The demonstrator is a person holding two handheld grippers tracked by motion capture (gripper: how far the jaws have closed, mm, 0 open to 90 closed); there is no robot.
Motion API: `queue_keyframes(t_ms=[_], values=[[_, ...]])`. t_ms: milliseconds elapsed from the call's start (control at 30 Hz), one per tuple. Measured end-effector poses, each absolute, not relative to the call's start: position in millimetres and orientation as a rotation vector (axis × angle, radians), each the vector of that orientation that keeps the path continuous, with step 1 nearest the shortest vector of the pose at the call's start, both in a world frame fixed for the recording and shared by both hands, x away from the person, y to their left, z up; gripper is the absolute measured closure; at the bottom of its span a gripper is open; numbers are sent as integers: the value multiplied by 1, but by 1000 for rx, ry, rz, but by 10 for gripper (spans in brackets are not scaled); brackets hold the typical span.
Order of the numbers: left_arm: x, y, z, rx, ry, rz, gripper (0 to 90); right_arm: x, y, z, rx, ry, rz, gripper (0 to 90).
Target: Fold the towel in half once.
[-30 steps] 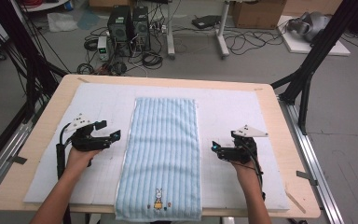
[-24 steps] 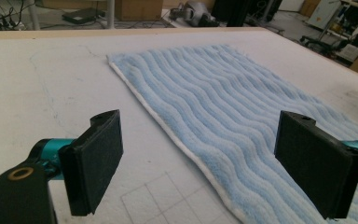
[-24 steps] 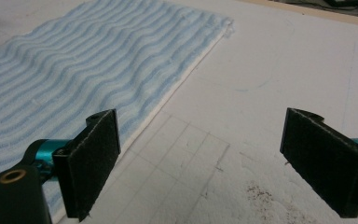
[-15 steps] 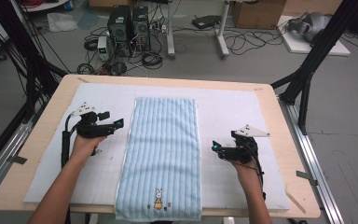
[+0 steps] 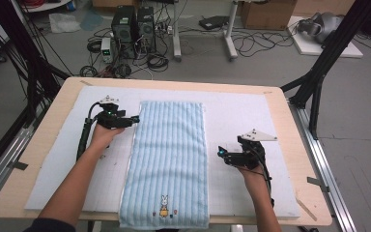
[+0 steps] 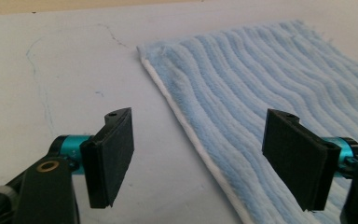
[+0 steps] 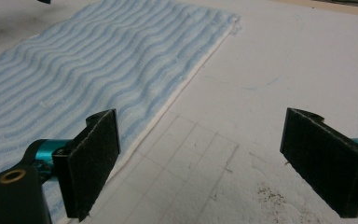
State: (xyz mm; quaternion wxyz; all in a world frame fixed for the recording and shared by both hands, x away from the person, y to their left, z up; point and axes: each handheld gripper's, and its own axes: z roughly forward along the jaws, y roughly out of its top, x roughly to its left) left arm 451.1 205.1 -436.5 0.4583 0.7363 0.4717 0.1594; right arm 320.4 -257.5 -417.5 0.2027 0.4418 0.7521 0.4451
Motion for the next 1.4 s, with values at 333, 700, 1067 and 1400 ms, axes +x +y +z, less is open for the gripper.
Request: queue_keyframes(t_ms=[333,700,1067,1400], values=[[463,181,-451,1921,1189,463,369,322,-255,-420,1235,2110,1235,110],[459,171,-451,1998,1072,501,846,329,-245,-423,1245,2135,1223,111],[462,180,-452,1913,1168,436,860,396,-214,-425,1298,2220,1156,112],[463,181,-452,1906,1165,409,860,453,-186,-432,1372,2235,1080,370]])
